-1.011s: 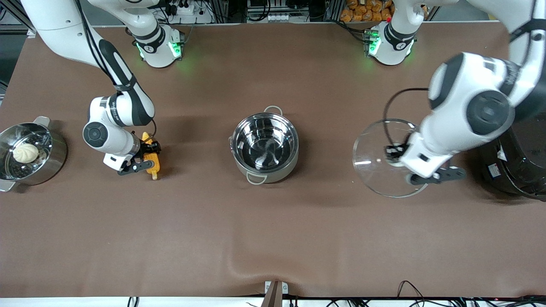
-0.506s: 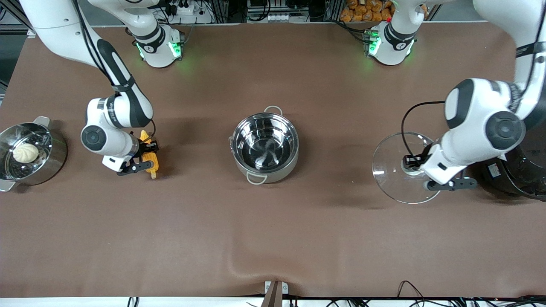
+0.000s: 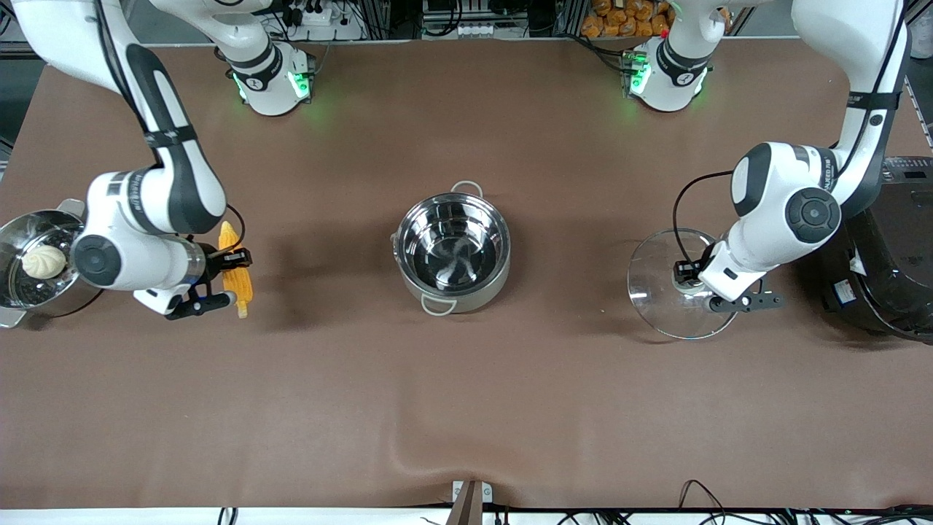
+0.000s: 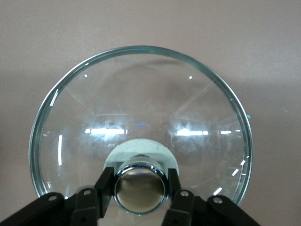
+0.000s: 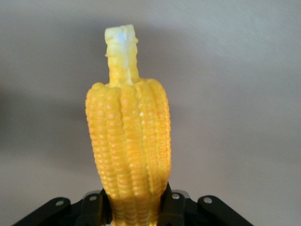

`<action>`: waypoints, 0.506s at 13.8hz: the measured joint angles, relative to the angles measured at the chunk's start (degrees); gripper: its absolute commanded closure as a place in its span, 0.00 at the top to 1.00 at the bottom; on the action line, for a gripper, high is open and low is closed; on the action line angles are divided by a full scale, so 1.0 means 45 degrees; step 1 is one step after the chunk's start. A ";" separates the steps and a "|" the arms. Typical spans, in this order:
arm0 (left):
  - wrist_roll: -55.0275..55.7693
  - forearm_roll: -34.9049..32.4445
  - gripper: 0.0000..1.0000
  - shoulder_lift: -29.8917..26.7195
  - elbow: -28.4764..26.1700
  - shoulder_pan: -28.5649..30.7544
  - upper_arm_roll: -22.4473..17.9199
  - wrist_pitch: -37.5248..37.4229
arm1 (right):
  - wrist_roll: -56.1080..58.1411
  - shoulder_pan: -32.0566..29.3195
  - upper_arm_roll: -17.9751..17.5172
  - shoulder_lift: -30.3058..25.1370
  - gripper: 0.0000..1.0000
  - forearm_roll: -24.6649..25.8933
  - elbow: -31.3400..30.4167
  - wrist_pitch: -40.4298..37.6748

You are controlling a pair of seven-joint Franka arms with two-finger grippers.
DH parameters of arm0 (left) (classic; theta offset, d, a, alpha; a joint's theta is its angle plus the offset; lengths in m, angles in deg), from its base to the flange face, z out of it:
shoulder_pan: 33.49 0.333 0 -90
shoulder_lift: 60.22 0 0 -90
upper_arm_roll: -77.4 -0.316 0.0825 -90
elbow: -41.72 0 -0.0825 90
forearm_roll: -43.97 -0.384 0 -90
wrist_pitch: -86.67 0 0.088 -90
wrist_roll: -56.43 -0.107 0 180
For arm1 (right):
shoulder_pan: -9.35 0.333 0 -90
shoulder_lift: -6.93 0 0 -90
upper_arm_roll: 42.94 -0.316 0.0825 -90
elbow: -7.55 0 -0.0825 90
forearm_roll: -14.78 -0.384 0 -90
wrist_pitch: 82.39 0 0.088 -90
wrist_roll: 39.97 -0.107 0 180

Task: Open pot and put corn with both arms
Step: 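Lower the lid beside the rice cooker while the right gripper lifts the corn, then carry the corn over the open pot with the right gripper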

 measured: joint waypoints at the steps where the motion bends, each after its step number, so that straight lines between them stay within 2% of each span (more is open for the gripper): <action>1: -0.0004 0.0000 0.00 0.0000 -0.0259 0.0052 -0.0001 0.0371 | 0.0000 0.0247 -0.0024 0.0001 0.00 -0.0421 0.0416 -0.0342; 4: -0.0004 0.0000 0.00 0.0002 -0.0966 0.0076 0.0006 0.1364 | -0.0457 0.1719 -0.0092 0.0067 0.00 -0.0917 0.1235 -0.0680; 7: -0.0004 0.0000 0.00 0.0023 -0.1539 0.0076 0.0013 0.2129 | -0.3008 0.4078 -0.0145 0.0494 0.00 -0.1168 0.2019 -0.0657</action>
